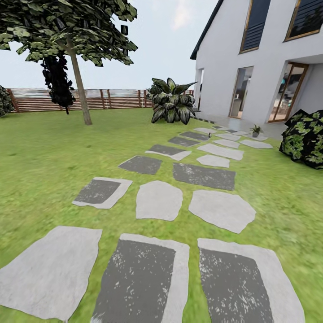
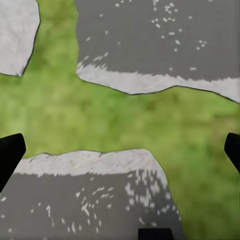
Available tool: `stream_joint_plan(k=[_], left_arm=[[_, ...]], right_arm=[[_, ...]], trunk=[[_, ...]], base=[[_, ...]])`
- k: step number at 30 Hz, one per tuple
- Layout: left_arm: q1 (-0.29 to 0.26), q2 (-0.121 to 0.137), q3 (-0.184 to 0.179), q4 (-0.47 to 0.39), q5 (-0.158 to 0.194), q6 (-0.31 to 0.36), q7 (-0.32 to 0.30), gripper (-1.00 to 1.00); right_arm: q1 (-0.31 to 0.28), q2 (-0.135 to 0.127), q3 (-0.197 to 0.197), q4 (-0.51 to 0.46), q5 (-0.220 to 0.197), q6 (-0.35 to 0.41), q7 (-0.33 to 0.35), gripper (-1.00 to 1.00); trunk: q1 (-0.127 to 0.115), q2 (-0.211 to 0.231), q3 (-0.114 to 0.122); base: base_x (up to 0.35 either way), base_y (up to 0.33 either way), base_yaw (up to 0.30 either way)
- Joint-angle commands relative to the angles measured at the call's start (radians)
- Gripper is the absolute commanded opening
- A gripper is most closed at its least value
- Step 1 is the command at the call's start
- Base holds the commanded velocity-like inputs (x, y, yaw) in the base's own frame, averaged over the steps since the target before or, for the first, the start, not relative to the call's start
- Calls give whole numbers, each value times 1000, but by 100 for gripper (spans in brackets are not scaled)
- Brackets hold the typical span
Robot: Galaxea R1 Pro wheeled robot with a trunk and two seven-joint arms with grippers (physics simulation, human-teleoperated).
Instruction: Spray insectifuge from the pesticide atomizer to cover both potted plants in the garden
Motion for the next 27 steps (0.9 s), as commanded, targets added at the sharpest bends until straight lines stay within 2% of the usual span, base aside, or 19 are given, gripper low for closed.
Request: stream_joint_plan(k=[1, 27], left_arm=[[-1, 0, 0, 1, -5, -3, 0, 100], [-1, 0, 0, 1, -5, -4, 0, 100]], right_arm=[[-1, 0, 0, 1, 0, -3, 0, 100], [-1, 0, 0, 2, 2, -3, 0, 100]], trunk=[[4, -8, -4], [103, -190, -92]], base=[[0, 0, -156], [0, 0, -269]])
